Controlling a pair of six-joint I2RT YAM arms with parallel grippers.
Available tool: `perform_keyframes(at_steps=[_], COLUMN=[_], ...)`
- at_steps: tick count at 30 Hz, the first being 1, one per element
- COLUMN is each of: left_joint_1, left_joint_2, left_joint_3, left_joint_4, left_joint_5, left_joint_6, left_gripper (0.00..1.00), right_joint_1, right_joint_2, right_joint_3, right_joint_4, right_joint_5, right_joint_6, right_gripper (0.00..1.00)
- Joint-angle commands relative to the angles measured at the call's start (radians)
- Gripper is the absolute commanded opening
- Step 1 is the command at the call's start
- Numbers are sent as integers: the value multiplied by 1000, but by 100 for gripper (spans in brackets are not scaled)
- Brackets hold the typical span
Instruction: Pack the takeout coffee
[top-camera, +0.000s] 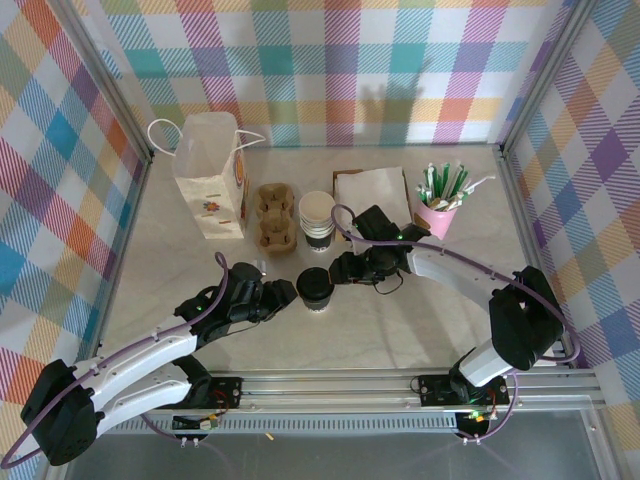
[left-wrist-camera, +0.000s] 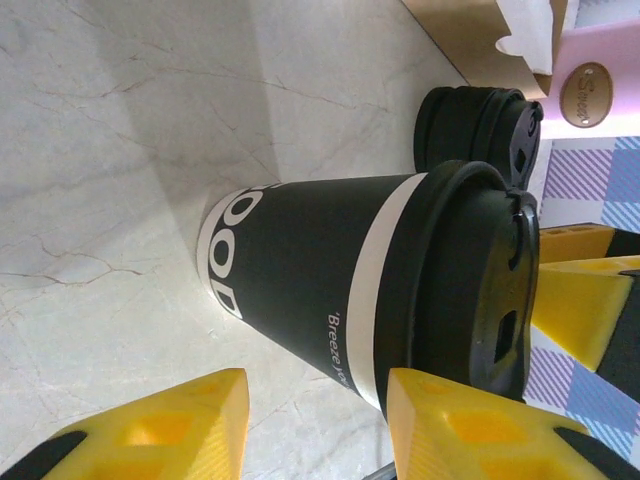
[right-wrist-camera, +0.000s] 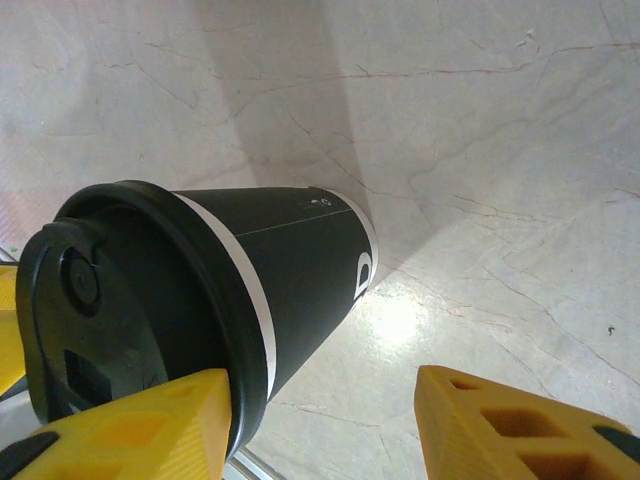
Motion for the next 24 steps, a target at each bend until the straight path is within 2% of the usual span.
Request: perform_keyframes(at_steps=[1, 24], left_joint_1=[-6, -5], left_joint_2=[-32, -44], left_joint_3=[-23, -70], left_joint_4=[30, 118], left_joint_5=[14, 26], left_joint_6=[-19, -55], left_gripper=[41, 43], right_joint_1=[-8, -10], right_joint_2=[16, 37], right_joint_3=[-13, -19], right_joint_4=[12, 17], right_joint_5=[-23, -39], right_joint_6=[15, 23], right_gripper=[51, 51])
